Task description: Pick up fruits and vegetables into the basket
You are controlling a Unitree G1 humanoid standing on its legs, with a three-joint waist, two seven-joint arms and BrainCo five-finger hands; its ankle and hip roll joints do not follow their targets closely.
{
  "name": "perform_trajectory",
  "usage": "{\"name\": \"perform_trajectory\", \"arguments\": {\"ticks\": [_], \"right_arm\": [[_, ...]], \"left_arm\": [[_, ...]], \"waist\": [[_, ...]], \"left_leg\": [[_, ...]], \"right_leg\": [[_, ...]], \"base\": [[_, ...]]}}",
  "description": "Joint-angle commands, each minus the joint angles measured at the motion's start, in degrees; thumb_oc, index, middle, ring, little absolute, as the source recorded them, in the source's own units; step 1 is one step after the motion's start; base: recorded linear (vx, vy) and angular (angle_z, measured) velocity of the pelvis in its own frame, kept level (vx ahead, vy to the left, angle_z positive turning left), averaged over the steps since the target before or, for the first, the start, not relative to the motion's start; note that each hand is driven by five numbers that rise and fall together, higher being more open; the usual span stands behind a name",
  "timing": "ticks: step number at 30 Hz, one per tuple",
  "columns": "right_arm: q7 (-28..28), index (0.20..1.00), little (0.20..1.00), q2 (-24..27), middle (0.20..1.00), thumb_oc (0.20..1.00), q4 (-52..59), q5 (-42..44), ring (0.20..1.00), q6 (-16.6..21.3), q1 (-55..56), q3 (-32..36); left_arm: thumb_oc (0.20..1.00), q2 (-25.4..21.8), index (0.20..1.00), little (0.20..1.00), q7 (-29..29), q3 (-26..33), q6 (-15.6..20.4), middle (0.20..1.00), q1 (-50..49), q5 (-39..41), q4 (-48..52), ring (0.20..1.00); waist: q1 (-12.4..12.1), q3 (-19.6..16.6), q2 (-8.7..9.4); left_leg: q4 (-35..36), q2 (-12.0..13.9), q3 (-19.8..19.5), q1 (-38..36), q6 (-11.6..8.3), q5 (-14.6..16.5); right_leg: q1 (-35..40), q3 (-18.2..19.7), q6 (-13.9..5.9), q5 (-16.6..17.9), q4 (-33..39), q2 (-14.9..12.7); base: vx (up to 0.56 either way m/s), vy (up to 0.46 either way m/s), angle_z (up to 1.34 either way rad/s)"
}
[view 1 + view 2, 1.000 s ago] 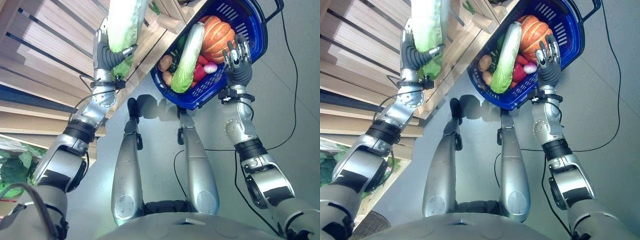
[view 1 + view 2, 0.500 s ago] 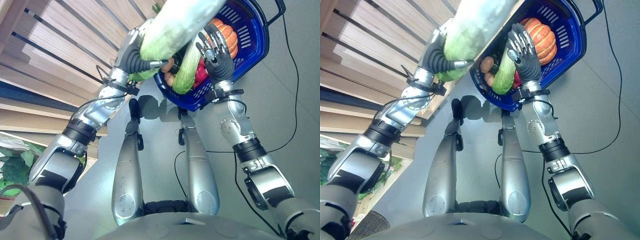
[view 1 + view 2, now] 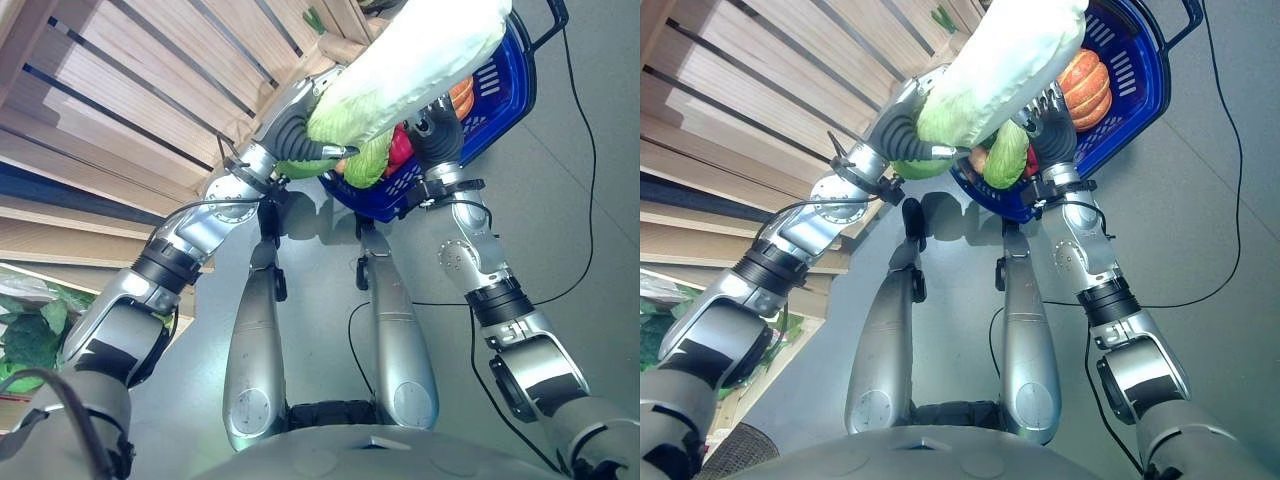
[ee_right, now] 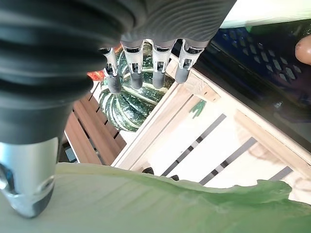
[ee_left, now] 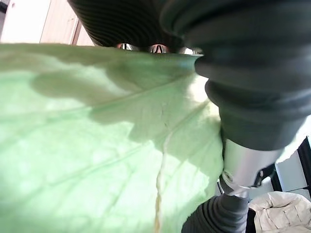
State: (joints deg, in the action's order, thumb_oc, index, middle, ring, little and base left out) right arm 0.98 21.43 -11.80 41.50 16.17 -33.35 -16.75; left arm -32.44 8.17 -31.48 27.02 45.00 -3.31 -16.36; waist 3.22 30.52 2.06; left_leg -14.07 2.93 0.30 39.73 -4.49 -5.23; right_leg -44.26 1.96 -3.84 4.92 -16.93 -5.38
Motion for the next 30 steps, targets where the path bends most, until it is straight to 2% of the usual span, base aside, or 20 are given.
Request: {"name": "perform_trajectory", "arguments": {"ticks": [1,9,16,20,30], "right_arm": [[-0.79,1.0,1.0,1.24,1.0,1.0,8.2,-2.67,1.0,1.11,-0.19,-1.23],[-0.81,1.0,1.0,1.33,1.0,1.0,8.36,-2.78,1.0,1.28,-0.43,-1.66],[-3.29,1.0,1.0,2.24,1.0,1.0,9.31,-1.54,1.0,0.13,-0.64,-1.85],[-4.57,1.0,1.0,2.54,1.0,1.0,10.14,-1.25,1.0,-0.39,-0.26,-2.12],[-5.97,1.0,1.0,2.52,1.0,1.0,11.38,-1.15,1.0,-1.67,-0.5,-2.03]], "left_arm": [[0.2,2.03,0.2,0.2,-3.0,-2.76,2.15,0.2,0.8,0.79,9.69,0.2],[0.2,2.5,0.2,0.2,-4.54,-3.51,0.33,0.2,0.6,0.83,10.28,0.2],[0.2,2.24,0.2,0.2,-5.35,-3.11,-5.72,0.2,-0.35,4.37,9.79,0.2],[0.2,2.82,0.2,0.2,-4.85,-2.28,-5.91,0.2,-1.82,8.62,9.57,0.2],[0.2,3.89,0.2,0.2,-3.06,0.31,-8.88,0.2,-3.6,8.88,9.1,0.2]], "waist": [[0.6,-0.73,-1.25],[0.58,-0.73,-1.22],[0.52,-0.73,-1.28],[0.44,-0.73,-1.31],[0.07,-0.73,-1.29]], "left_leg": [[-2.13,-1.84,-0.37,0.65,2.87,2.58],[-2.21,-1.95,-0.4,0.82,2.85,2.46],[-2.06,-1.88,-0.46,1.14,2.85,2.03],[-2.38,-1.87,-0.51,1.07,2.79,2.3],[-2.12,-2.19,-1.07,1.01,2.94,2.13]], "right_leg": [[3.68,-3.14,0.0,-2.09,-1.84,0.74],[3.58,-3.23,-0.11,-1.73,-1.61,0.6],[3.23,-3.27,-0.2,-1.43,-1.55,0.58],[3.39,-3.3,-0.23,-1.73,-1.77,0.55],[3.49,-3.35,-0.19,-1.78,-1.65,0.79]], "base": [[0.0,0.0,0.0],[0.0,0.0,0.0],[0.0,0.0,0.0],[0.0,0.0,0.0],[0.0,0.0,0.0]]}}
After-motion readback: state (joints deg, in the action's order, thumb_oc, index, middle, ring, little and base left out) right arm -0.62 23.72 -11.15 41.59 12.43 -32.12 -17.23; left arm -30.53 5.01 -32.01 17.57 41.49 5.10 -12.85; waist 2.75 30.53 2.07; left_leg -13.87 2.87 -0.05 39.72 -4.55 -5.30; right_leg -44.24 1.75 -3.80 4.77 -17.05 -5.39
